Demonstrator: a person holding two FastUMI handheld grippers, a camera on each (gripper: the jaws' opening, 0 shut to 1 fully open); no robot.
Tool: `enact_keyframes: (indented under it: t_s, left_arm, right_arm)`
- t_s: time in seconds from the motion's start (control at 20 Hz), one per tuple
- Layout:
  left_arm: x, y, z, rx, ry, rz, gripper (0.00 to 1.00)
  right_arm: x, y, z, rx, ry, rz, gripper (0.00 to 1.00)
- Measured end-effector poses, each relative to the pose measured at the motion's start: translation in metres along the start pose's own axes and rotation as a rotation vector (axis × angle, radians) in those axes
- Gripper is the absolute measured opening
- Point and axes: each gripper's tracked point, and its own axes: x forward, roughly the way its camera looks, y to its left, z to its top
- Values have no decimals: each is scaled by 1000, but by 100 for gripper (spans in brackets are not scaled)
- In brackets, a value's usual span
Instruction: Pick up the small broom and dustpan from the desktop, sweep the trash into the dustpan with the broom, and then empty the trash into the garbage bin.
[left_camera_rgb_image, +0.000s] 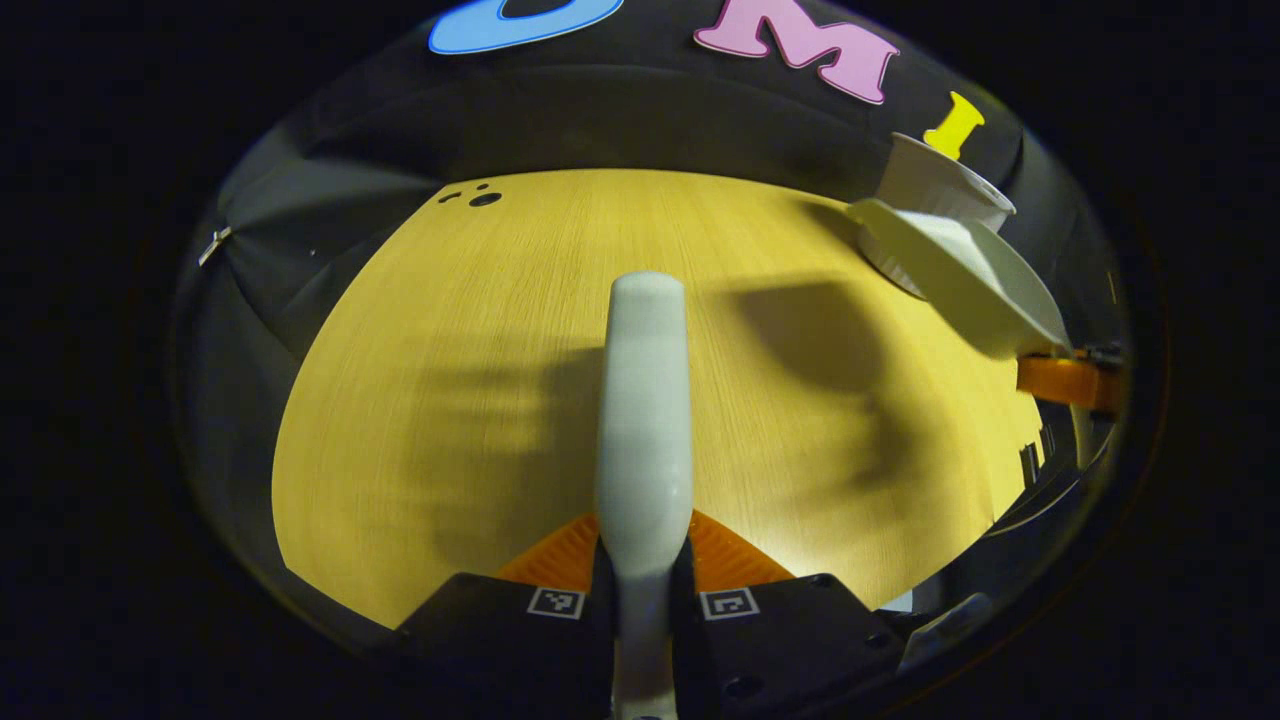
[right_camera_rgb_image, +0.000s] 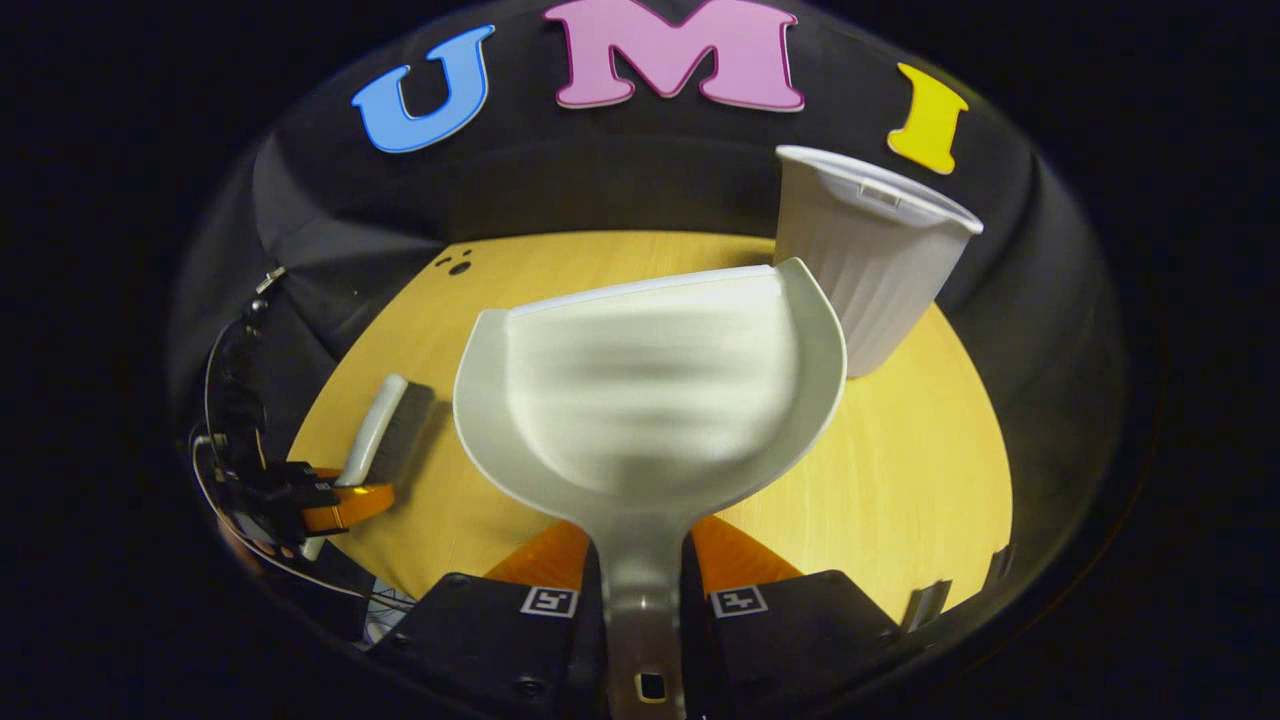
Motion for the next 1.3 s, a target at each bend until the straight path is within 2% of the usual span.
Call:
enact_keyframes:
  t_s: [0.1,0.2,0.4,0.5,0.65,0.8,0.85,1.05,1.1,1.2,1.25,1.3]
  left_arm:
    - [8,-1,4,-19,8,18,28]
    - [18,1,9,0,25,40,29]
    - [28,5,14,52,50,61,29]
    - [31,5,15,51,57,68,28]
    - [31,3,15,39,75,76,29]
    - [33,1,15,35,77,71,31]
    - [33,1,15,33,79,70,30]
    - [36,-6,16,27,81,44,33]
    - [34,-9,17,35,75,41,34]
    - [29,-10,19,56,51,27,40]
    - [25,-12,20,67,43,22,49]
    - [20,-15,21,84,29,15,66]
  right_arm:
    - [14,-3,-19,11,40,-6,33]
    - [28,-8,-33,2,63,-32,33]
    - [43,-9,-52,60,128,-33,33]
    - [46,-10,-59,66,148,-46,37]
    - [49,-7,-60,84,170,-41,31]
    - [45,-7,-60,106,182,-36,35]
    - [45,-6,-60,115,188,-36,32]
    - [47,-9,-61,107,188,-49,40]
    - [44,-9,-61,105,186,-52,37]
    - [43,-8,-59,110,175,-54,40]
    - [41,-7,-57,114,168,-52,44]
    - [38,-3,-55,119,162,-43,49]
